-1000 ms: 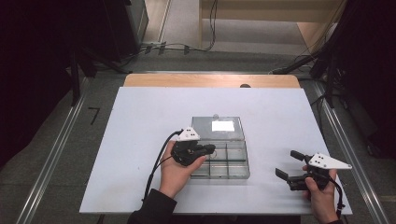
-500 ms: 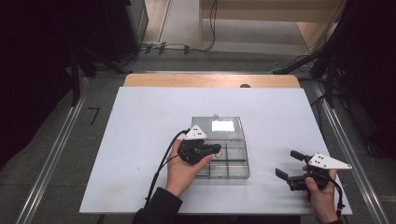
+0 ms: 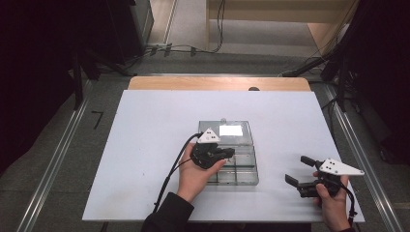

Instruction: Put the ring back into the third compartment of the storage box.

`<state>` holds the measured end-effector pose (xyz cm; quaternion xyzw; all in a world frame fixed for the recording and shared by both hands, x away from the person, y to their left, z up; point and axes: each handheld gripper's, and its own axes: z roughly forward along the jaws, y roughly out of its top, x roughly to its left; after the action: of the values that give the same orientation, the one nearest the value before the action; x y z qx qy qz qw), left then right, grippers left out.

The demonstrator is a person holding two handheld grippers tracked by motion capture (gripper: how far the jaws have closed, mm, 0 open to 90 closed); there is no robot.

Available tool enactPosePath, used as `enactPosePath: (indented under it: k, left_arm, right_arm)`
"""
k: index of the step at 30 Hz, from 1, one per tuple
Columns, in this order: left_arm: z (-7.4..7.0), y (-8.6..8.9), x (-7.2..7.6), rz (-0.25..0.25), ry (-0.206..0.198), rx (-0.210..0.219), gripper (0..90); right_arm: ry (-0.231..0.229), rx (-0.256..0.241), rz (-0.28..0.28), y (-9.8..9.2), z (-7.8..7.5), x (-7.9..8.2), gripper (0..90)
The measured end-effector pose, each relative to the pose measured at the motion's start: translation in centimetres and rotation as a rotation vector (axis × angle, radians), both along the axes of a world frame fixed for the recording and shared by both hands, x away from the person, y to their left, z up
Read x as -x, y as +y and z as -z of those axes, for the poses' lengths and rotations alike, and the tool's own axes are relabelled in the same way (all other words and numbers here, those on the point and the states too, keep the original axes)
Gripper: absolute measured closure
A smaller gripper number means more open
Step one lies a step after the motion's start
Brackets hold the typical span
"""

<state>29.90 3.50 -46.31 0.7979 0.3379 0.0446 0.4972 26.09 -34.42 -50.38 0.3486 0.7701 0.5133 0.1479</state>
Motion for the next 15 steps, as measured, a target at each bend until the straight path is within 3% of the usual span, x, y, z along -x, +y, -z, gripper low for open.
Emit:
enactPosePath:
  k: [15]
  left_arm:
    - [0.3, -1.8, -0.5, 0.025, -0.002, -0.023, 88.3]
  right_arm:
    - [0.003, 0.001, 0.0, 0.0, 0.0, 0.0, 0.0]
